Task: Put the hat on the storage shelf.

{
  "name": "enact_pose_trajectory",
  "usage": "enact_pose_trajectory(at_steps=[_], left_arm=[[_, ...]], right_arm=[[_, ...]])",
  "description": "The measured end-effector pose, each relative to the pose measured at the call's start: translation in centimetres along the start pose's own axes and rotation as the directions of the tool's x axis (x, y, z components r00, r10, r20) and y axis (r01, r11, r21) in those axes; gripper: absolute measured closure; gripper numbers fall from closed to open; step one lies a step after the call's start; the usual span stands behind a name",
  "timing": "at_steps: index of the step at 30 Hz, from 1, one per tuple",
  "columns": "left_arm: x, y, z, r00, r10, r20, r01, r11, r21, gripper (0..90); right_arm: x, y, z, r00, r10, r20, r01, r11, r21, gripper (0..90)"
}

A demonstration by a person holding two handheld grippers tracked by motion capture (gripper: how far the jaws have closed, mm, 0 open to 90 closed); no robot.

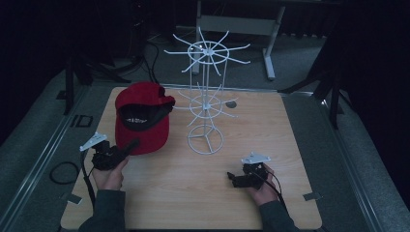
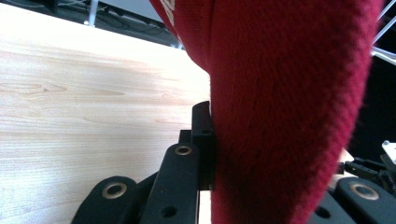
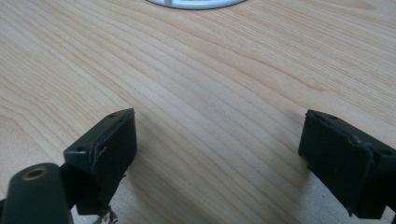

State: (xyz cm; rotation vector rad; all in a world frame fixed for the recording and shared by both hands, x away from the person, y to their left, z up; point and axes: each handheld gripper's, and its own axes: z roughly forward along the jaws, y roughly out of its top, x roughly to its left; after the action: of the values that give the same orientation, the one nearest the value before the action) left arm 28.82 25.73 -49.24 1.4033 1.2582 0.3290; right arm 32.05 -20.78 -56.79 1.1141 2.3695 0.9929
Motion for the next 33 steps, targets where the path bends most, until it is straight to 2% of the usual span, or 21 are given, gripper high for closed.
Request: enact_pose_trajectory(at_steps=[13,33], left_arm=[[-0.2,0.4,-0.7,1.0000,0.009,0.002,-0.009,0.9997,-0.024,84.4],[-1.4,1.0,-1.4,0.9993,0.031,0.023,-0.029,0.9982,-0.053,84.3]], right_arm=[[0.0,0.0,0.0,1.0000,0.000,0.000,0.000,1.000,0.000,11.2],[0.0,0.0,0.0,1.0000,0.000,0.000,0.000,1.000,0.000,11.2]])
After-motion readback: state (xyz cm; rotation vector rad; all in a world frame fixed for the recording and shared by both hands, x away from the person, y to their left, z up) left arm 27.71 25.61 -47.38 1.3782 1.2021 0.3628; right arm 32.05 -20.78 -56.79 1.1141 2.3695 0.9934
